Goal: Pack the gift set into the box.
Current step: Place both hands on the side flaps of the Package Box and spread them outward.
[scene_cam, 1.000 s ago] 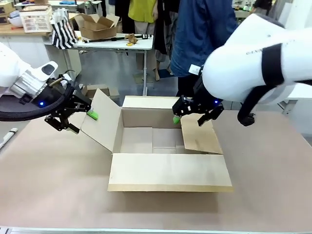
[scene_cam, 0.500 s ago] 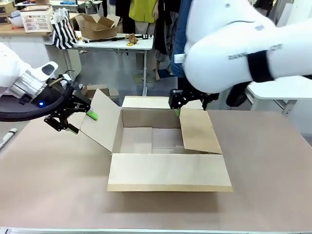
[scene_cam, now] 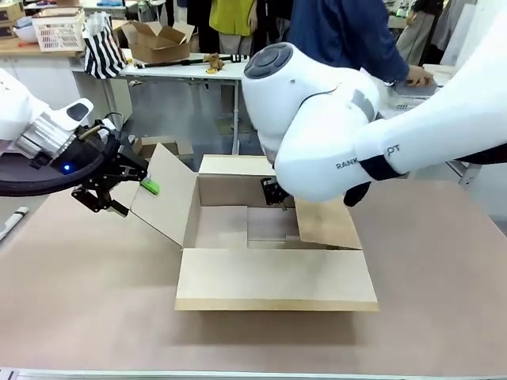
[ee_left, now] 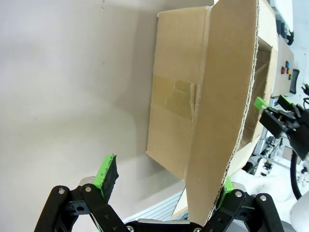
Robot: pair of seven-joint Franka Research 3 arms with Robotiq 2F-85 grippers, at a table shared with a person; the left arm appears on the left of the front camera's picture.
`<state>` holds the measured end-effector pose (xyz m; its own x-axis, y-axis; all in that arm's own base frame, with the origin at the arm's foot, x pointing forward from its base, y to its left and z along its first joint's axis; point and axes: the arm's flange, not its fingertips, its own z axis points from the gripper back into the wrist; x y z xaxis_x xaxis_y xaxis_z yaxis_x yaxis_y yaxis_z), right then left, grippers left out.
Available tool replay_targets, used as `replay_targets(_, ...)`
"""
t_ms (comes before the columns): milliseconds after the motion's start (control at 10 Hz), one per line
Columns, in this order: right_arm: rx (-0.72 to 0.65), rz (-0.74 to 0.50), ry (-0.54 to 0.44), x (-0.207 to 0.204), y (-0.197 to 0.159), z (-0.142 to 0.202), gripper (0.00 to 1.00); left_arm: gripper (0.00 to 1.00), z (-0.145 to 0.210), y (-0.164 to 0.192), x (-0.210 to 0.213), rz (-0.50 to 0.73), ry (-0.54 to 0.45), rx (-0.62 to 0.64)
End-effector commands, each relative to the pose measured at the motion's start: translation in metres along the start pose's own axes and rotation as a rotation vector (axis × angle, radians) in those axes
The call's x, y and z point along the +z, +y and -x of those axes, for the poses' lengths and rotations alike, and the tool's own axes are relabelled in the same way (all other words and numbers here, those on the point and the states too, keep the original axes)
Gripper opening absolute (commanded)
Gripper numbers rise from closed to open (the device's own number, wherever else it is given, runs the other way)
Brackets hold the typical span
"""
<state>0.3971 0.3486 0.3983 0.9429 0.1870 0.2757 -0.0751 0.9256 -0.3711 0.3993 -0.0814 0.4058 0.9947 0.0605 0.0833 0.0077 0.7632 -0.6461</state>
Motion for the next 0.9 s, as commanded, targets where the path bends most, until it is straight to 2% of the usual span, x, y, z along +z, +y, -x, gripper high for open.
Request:
replay_targets(0, -0.03, 0.066, 0.059, -0.011, 0.016, -0.015, 1.0, 1.0, 0.002, 0.001, 0.003, -0.003, 0.007, -0.004)
replay_targets(100, -0.048, 0.132, 0.057, -0.017, 0.015, -0.016, 1.0, 1.0, 0.002, 0.001, 0.003, -0.003, 0.007, -0.004)
replay_targets(400, -0.039, 0.21, 0.061, -0.017, 0.012, -0.022, 1.0, 1.0, 0.002, 0.001, 0.003, -0.003, 0.007, -0.004)
replay_targets(800, -0.094, 0.308, -0.021, 0.02, -0.011, -0.029, 1.0, 1.0, 0.002, 0.001, 0.003, -0.003, 0.007, -0.004)
